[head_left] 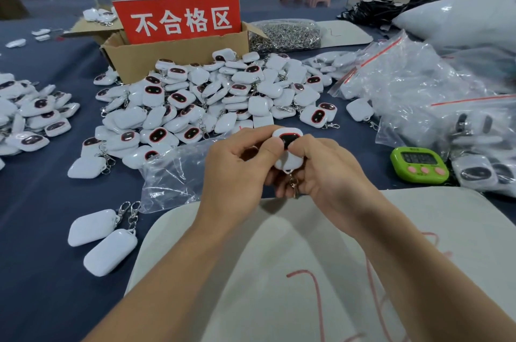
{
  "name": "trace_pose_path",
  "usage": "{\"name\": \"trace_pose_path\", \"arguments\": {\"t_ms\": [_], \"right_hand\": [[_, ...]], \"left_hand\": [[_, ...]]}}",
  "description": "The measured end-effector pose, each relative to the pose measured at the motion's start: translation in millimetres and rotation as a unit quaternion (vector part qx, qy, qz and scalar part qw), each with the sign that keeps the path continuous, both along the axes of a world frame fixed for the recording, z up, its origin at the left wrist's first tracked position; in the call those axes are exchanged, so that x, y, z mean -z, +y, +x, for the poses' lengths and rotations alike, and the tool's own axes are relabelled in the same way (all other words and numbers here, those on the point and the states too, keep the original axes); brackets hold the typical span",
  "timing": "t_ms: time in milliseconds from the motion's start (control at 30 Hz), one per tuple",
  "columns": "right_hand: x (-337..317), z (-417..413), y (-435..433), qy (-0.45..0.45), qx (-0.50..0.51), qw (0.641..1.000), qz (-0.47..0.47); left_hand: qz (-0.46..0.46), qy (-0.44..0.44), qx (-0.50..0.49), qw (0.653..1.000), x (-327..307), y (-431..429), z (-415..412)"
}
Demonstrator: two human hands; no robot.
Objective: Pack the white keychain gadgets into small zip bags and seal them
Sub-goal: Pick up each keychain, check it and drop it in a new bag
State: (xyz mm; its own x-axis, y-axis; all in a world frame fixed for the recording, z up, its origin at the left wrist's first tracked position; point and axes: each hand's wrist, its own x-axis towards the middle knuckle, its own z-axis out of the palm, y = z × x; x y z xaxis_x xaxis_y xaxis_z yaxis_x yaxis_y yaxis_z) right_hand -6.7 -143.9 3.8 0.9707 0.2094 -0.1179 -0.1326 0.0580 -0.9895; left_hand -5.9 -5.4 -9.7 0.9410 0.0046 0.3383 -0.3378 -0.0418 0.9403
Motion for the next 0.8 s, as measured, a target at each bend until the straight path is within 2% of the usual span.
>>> {"name": "trace_pose_path", "arguments": {"t_ms": [133,300,467,800], "right_hand": [[0.4,-2.3,0.7,-0.007,-0.025,0.999,-0.036],[0.5,-3.0,1.5,0.002,-0.027,0.999,-0.029],[0.5,-3.4,0.7,-0.004,-0.027,0.999,-0.041],[-1.5,-5.6,-3.2,-0.039,0.003,0.995,-0.094]], "left_hand": [[-0.036,0.048,-0.006,0.998,-1.9,-2.4,-1.7],[0.004,0.031,-0.056,0.998,1.8,-0.9,1.2],[-0.016,0.060,-0.034,0.997,1.7,-1.5,2.8],[0.041,0.013,-0.053,0.998,7.3,-0.9,7.3]]}}
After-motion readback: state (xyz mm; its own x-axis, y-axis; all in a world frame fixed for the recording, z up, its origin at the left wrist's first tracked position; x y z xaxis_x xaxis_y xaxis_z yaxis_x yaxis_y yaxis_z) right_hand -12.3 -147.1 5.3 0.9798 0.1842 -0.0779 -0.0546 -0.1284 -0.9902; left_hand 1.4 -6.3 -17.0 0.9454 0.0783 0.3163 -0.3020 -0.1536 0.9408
